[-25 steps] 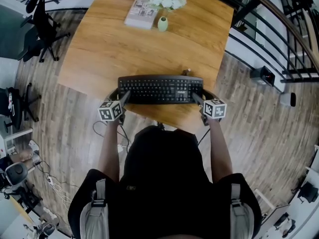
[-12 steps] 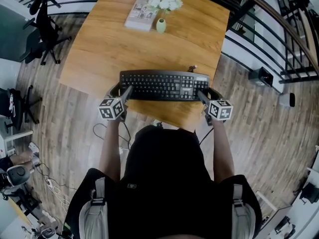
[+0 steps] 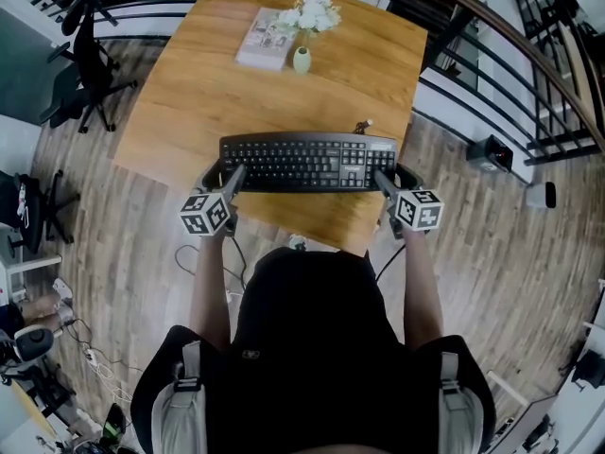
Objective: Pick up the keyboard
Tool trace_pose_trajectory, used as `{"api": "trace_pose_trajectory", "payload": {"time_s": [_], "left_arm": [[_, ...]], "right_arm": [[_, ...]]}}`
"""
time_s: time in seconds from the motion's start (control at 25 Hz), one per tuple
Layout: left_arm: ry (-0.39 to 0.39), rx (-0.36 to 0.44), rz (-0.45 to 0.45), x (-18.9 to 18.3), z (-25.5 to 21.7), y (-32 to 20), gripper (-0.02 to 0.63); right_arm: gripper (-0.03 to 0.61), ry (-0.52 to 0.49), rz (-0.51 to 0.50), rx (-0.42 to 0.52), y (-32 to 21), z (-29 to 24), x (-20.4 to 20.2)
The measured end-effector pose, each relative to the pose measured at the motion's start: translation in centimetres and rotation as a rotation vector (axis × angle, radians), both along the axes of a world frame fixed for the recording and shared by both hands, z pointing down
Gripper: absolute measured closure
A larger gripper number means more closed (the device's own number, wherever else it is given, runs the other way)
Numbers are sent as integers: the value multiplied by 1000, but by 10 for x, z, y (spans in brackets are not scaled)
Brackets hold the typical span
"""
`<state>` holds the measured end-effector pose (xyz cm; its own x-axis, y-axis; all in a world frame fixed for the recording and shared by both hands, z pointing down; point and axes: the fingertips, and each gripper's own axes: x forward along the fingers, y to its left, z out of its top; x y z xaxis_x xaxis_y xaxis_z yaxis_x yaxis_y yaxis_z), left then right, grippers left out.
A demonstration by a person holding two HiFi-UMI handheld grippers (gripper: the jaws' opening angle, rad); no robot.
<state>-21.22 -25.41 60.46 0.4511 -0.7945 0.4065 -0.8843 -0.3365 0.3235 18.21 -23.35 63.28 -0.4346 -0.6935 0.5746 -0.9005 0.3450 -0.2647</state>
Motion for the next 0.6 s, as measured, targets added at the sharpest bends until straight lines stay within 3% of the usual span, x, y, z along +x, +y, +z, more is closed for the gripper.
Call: {"api": "trace_pose_trajectory", "payload": {"time_s": [0.6], "left_arm": [[-20,104,22,2,-49,12,337]], "right_arm": [[318,6,8,87,12,-35,2]]}}
